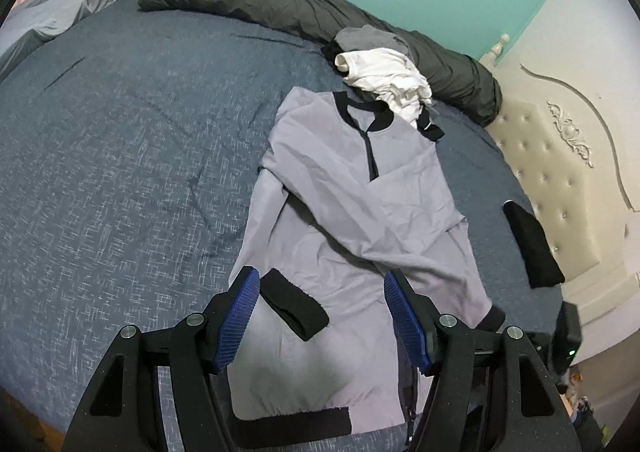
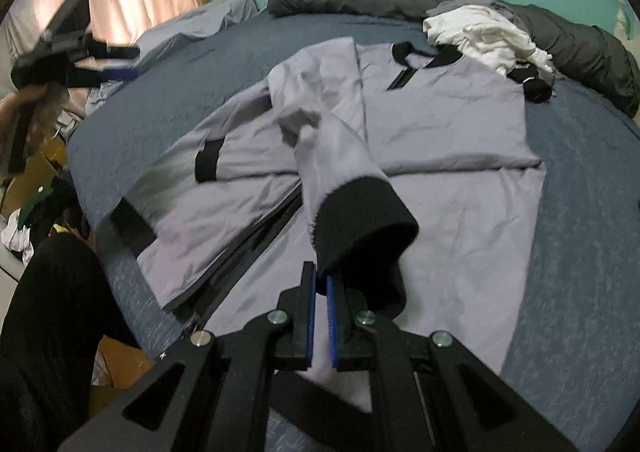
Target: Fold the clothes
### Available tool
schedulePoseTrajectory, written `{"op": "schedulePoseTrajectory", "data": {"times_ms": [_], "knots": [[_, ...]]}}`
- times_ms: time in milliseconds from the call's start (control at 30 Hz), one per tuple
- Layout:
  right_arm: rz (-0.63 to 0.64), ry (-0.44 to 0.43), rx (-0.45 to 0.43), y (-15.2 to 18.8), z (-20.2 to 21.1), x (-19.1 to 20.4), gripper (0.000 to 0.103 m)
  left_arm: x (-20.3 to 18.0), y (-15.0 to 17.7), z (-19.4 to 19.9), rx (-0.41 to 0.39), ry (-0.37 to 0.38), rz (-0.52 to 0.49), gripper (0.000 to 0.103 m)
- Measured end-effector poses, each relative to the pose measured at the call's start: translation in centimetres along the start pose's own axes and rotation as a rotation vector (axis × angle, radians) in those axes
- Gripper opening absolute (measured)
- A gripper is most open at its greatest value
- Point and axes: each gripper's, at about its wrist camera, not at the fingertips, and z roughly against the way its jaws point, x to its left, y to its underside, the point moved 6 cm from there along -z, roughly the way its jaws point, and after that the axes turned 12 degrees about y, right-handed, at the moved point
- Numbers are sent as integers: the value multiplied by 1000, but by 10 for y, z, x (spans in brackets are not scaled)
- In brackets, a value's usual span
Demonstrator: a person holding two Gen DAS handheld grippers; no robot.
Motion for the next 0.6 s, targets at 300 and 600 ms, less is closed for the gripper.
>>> {"op": "schedulePoseTrajectory", "data": {"times_ms": [300,600], "knots": [[-112,-89,55,14,29,1,8,-1,1,20,-24,22,10,70],[-376,-115,98,1,32,-40,56,1,5,27,-33,25,24,71]]}}
